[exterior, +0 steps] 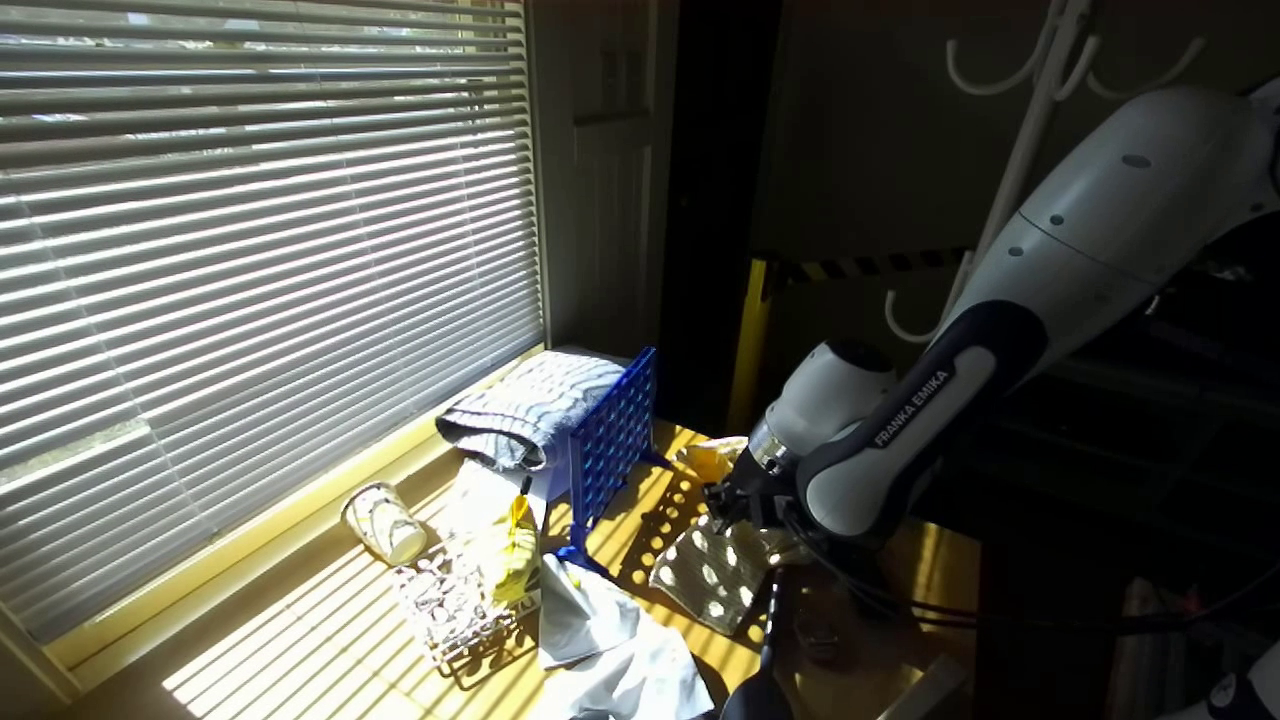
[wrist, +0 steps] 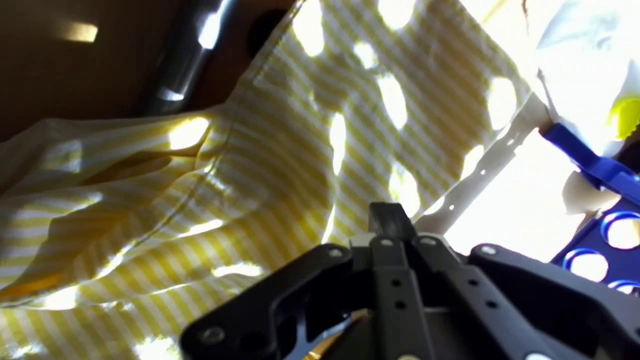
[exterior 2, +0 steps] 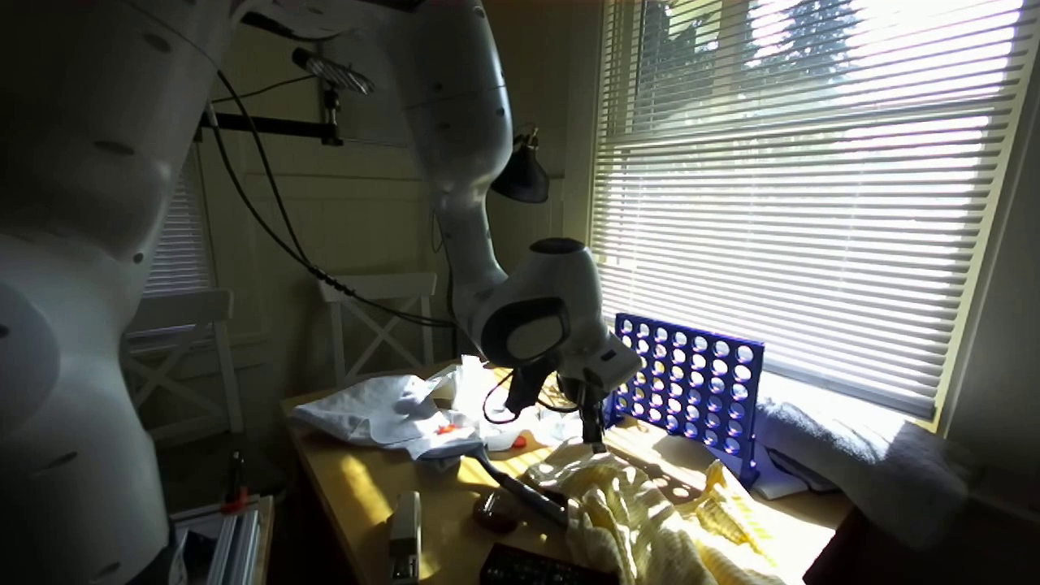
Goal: Hang the yellow towel on the stand
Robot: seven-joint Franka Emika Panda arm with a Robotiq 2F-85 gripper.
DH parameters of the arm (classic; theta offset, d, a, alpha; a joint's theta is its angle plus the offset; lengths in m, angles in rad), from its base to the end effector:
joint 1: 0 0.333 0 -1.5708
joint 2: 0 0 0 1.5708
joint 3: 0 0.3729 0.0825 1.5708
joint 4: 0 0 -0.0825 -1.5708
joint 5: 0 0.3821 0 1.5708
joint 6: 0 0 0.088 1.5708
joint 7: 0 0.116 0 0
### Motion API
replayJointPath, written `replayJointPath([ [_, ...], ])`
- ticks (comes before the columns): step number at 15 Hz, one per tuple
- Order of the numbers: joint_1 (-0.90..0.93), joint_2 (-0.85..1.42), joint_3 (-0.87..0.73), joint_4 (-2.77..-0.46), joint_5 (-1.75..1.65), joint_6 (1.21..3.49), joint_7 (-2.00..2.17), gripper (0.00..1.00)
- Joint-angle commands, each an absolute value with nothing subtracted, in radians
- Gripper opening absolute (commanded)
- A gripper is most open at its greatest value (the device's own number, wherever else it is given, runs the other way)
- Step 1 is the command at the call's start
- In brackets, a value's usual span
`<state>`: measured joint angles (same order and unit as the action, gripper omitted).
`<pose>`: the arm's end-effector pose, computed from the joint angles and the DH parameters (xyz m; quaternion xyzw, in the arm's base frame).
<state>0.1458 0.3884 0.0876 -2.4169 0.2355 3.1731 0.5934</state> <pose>0.5333 0.1045 0.2360 -0.9377 0.2949 -0.1518 0.1032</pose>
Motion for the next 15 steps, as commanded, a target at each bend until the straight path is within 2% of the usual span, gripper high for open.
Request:
replayJointPath([
  [1, 0.134, 0.308, 0.107, -2.446, 0.280, 3.154, 0.538, 0.00],
  [2, 0.118, 0.302, 0.128, -2.443, 0.290, 3.138, 0.533, 0.26],
  [4, 0.078, 0.306, 0.179, -2.433, 0.315, 3.098, 0.514, 0.33],
  [9, 0.049, 0.358, 0.215, -2.407, 0.355, 3.009, 0.425, 0.67],
  [13, 0.064, 0.410, 0.173, -2.401, 0.320, 2.998, 0.371, 0.95],
  [15, 0.052, 0.442, 0.180, -2.393, 0.328, 3.022, 0.341, 1.00],
])
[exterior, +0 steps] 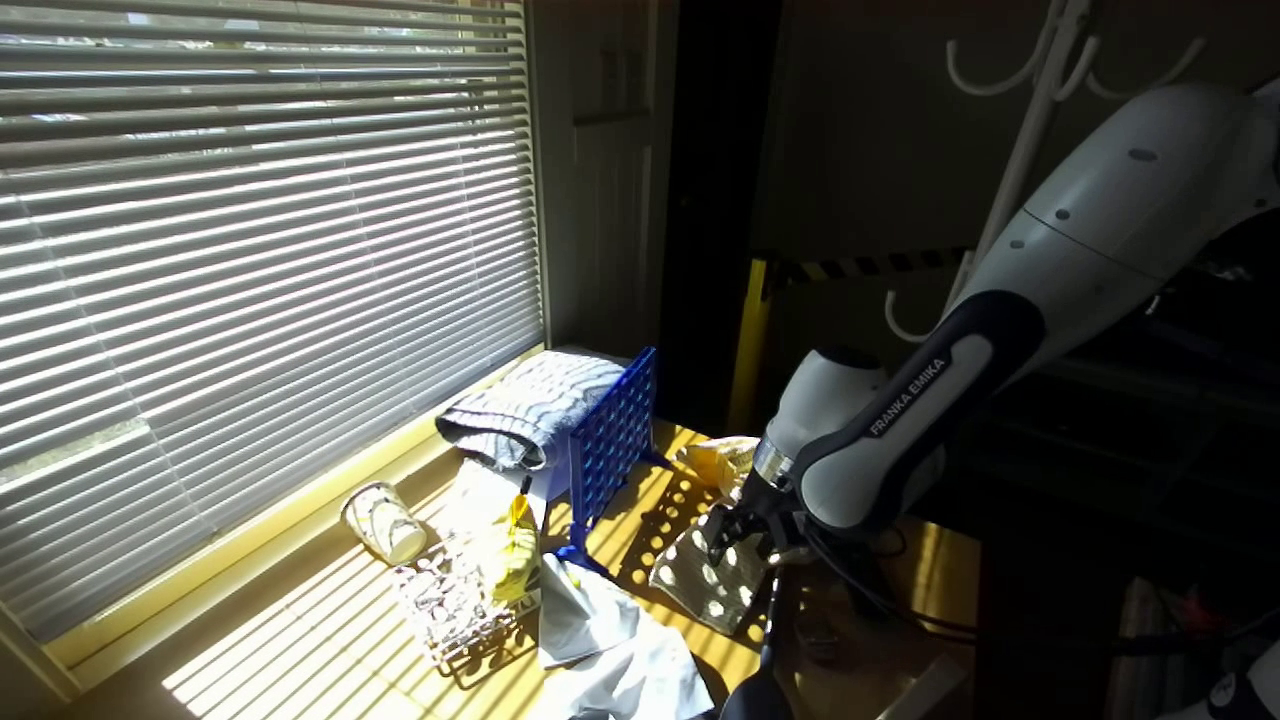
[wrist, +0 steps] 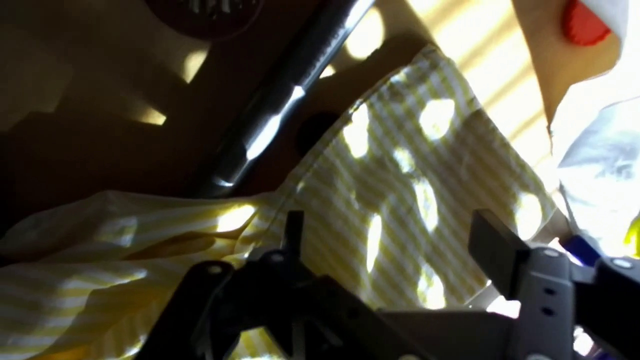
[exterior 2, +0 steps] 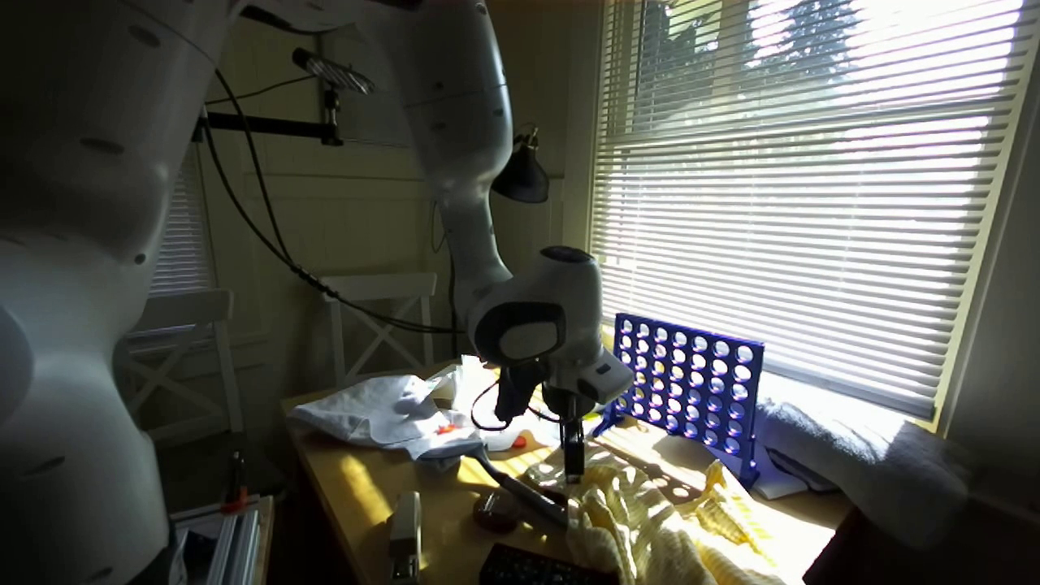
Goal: Hang the yellow towel on the stand
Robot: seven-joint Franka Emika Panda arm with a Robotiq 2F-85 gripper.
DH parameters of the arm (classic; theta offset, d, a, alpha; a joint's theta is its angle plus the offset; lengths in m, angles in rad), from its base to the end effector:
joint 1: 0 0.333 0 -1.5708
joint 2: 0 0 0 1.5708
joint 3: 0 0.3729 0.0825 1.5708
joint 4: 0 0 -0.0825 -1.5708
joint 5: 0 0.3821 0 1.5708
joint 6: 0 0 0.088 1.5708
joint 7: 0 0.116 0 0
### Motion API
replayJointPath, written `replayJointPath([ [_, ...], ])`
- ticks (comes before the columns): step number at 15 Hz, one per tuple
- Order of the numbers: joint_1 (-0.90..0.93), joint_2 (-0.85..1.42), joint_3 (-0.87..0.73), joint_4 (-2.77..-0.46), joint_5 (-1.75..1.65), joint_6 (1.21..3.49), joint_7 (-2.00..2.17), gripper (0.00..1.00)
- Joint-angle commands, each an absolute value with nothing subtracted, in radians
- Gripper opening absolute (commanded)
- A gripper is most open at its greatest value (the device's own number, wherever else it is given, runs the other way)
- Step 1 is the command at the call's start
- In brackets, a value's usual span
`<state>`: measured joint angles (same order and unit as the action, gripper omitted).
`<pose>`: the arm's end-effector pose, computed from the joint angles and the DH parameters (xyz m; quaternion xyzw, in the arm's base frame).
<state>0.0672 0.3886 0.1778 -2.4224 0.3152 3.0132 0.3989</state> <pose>0.5157 0.1067 0.2168 -0.9641 0.2373 -0.0710 0.0958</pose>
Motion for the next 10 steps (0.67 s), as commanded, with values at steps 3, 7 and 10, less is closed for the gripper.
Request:
replayJointPath([
  [3, 0.035, 0.475, 0.192, -2.376, 0.331, 3.018, 0.311, 1.00],
  [7, 0.026, 0.506, 0.190, -2.360, 0.331, 3.024, 0.292, 0.91],
  [10, 0.011, 0.515, 0.198, -2.355, 0.335, 3.028, 0.282, 0.60],
])
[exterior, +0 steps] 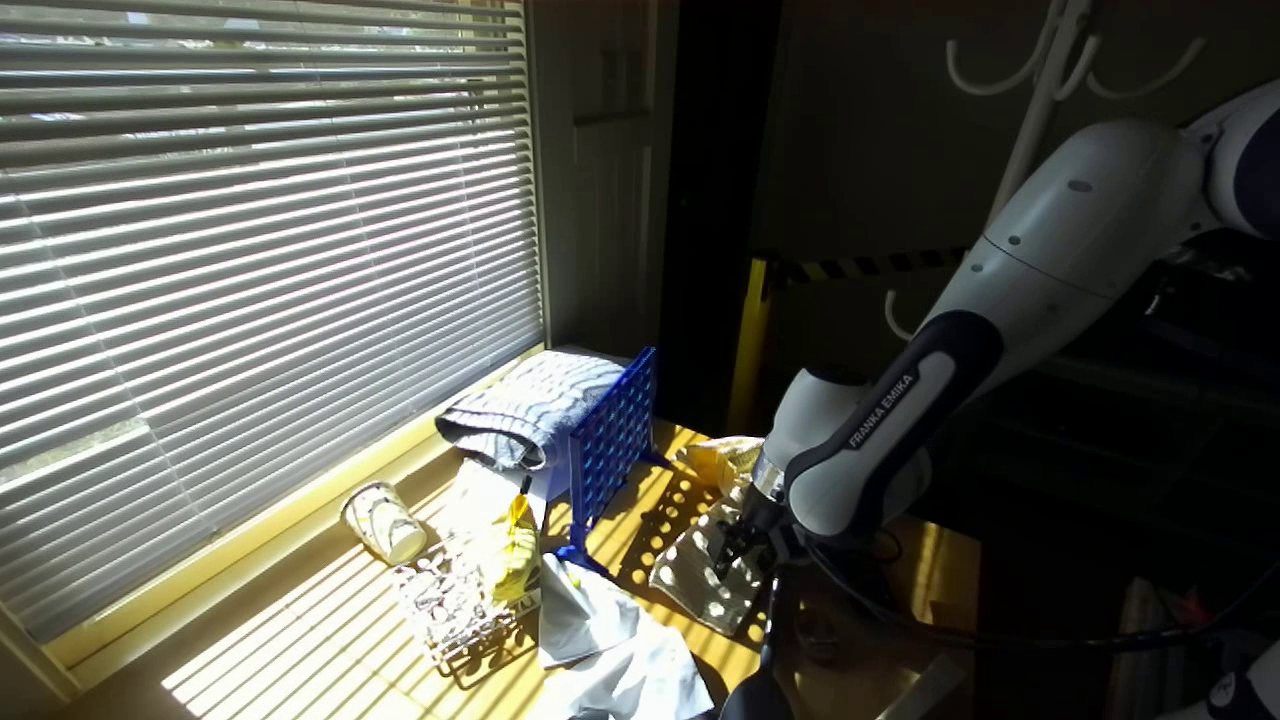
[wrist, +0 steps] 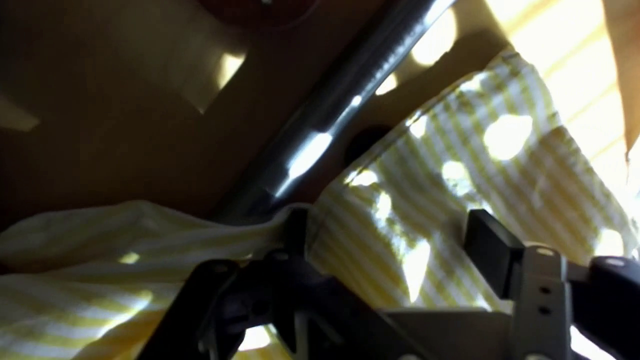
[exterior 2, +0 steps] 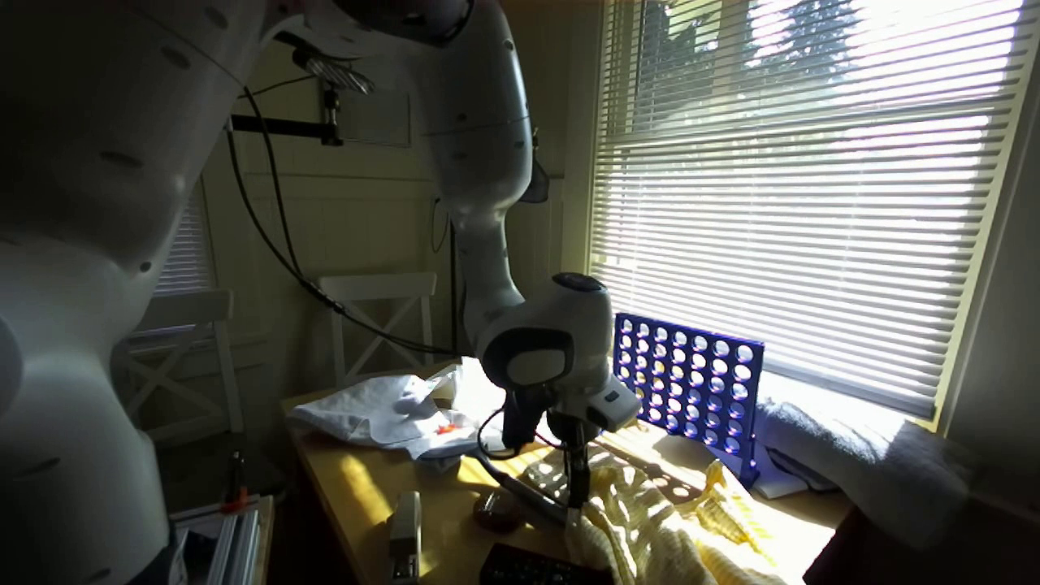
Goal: Hang the yellow towel on the stand
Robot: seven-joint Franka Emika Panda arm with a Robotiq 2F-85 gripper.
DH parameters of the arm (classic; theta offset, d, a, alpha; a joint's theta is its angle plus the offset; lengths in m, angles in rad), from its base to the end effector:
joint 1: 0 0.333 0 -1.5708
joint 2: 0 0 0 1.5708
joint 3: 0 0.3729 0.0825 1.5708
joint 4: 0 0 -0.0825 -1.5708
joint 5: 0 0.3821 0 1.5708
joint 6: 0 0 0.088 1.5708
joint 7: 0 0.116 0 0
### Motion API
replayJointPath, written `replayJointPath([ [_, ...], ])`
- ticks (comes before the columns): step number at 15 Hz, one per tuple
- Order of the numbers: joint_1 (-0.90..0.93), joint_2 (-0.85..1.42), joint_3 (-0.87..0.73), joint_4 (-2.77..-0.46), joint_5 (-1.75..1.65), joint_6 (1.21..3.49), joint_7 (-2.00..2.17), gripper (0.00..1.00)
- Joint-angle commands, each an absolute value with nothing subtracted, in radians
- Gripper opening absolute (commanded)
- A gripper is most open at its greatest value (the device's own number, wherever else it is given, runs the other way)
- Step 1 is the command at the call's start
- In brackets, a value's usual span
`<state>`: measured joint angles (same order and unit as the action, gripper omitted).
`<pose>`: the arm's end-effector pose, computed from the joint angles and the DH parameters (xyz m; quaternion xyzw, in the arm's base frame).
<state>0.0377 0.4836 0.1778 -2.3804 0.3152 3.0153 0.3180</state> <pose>0.5243 0.0937 0.1796 -0.9709 0.2166 -0.0507 0.0882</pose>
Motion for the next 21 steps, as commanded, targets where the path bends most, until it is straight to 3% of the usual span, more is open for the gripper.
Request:
replayJointPath([
  [1, 0.007, 0.517, 0.199, -2.353, 0.336, 3.028, 0.281, 0.51],
  [8, -0.033, 0.501, 0.229, -2.357, 0.353, 3.031, 0.274, 0.02],
  [21, 0.046, 0.207, 0.198, -2.444, 0.330, 2.954, 0.324, 0.01],
])
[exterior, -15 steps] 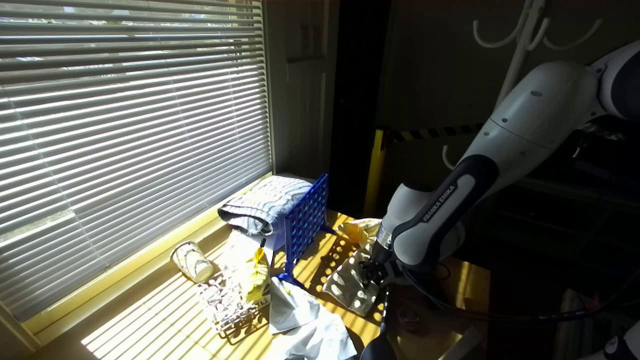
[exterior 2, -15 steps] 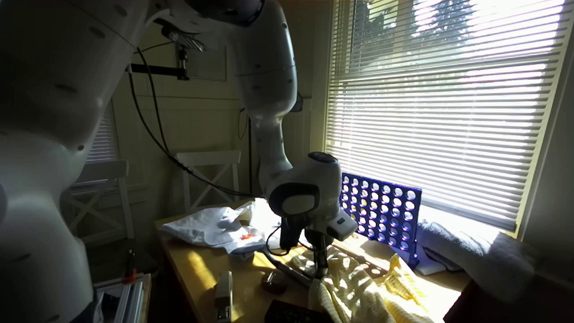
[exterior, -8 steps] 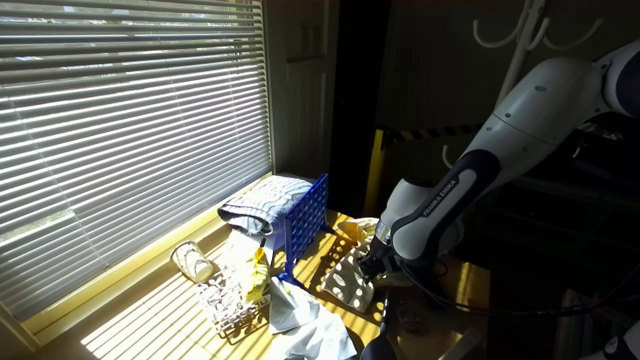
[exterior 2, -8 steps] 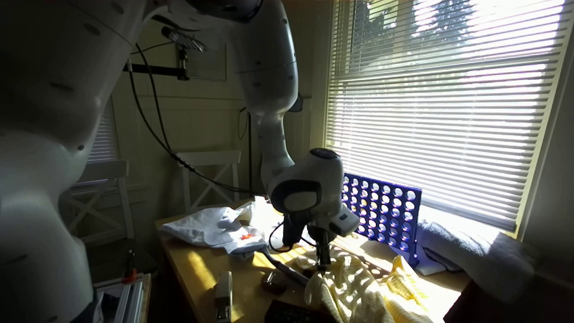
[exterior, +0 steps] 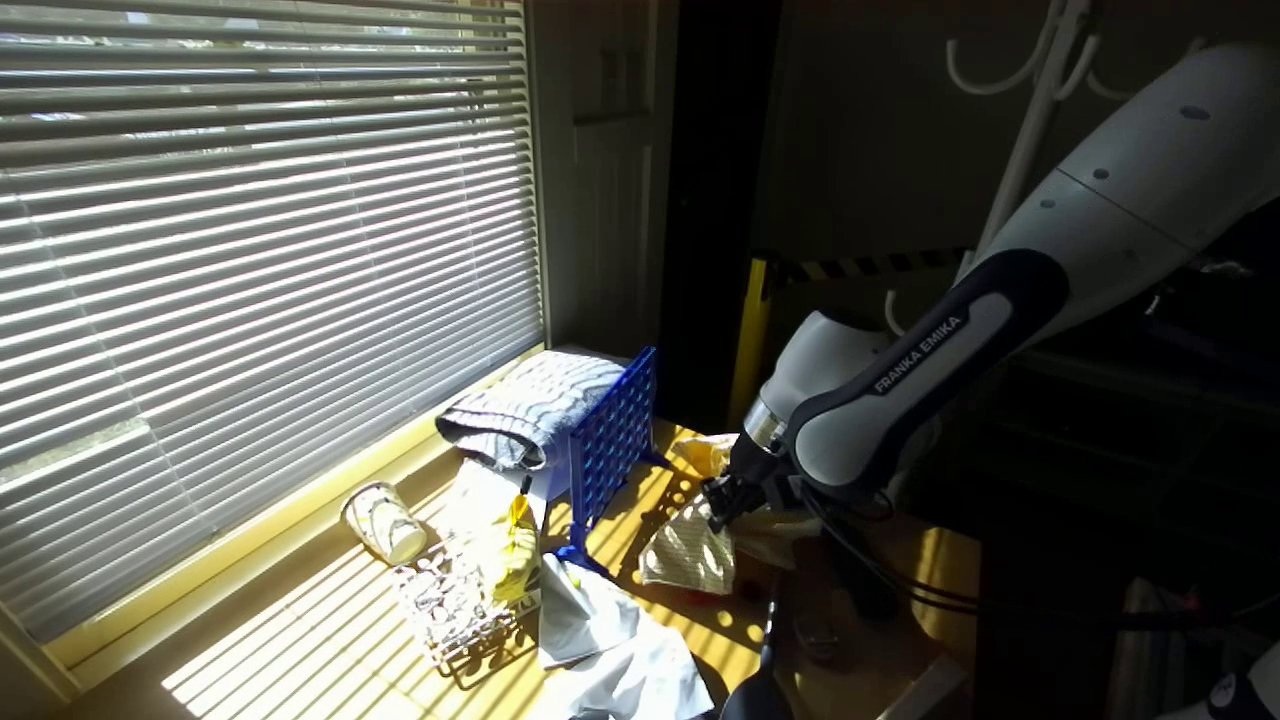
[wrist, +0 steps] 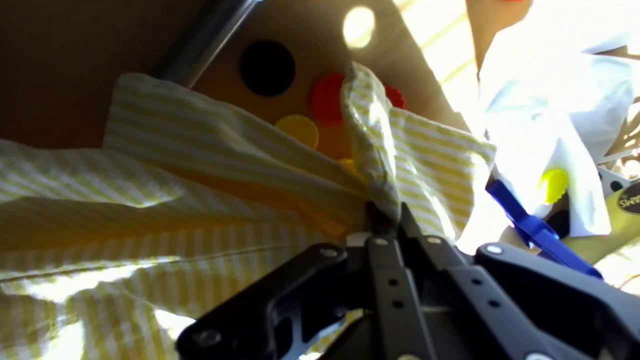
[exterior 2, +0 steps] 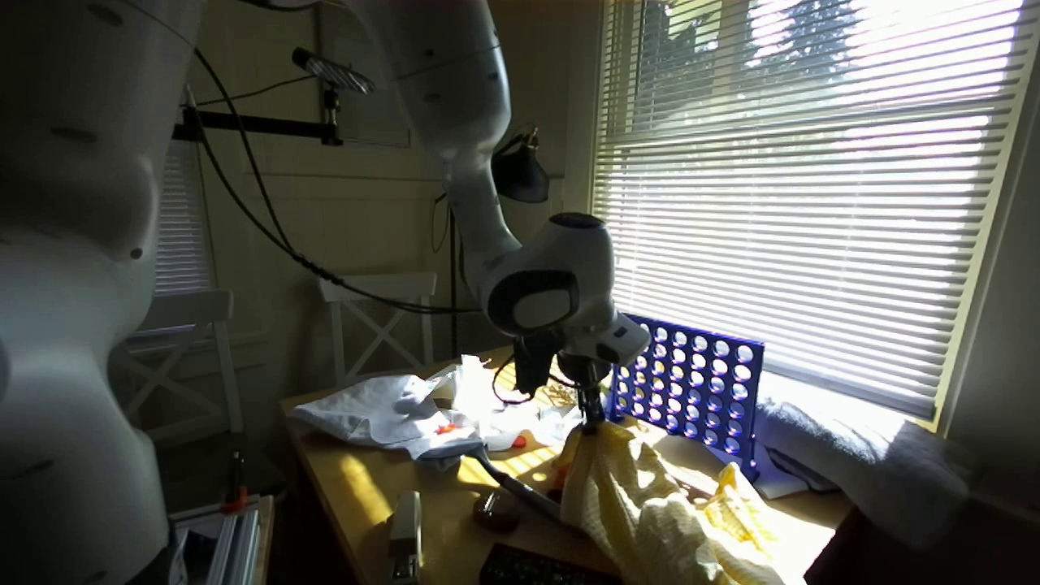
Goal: Hang the yellow towel on the stand
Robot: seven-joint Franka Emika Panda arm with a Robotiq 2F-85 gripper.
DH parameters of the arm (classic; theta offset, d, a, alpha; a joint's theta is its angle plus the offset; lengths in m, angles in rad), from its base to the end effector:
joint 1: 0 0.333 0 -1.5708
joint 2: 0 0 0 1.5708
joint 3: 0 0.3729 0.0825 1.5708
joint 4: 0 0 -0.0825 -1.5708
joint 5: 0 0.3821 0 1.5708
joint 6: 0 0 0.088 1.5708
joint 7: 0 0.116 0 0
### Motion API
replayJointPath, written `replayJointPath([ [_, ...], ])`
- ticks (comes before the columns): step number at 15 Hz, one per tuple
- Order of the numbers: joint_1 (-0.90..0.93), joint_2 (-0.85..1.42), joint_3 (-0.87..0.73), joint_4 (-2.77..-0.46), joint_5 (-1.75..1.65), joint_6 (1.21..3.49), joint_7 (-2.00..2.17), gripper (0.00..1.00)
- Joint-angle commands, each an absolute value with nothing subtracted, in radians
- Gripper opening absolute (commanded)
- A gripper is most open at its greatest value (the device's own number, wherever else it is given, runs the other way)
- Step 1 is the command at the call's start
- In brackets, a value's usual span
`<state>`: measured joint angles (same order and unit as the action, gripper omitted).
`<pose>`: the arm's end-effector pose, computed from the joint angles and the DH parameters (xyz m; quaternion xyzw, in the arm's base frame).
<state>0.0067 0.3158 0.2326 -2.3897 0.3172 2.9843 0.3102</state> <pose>0.5340 0.1070 0.2646 -0.9678 0.1957 -0.1090 0.1149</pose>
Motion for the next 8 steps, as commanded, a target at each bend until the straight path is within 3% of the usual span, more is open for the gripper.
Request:
replayJointPath([
  [1, 0.060, 0.181, 0.178, -2.454, 0.317, 2.955, 0.335, 0.01],
  [8, 0.096, 0.000, 0.046, -2.515, 0.118, 2.951, 0.454, 0.01],
])
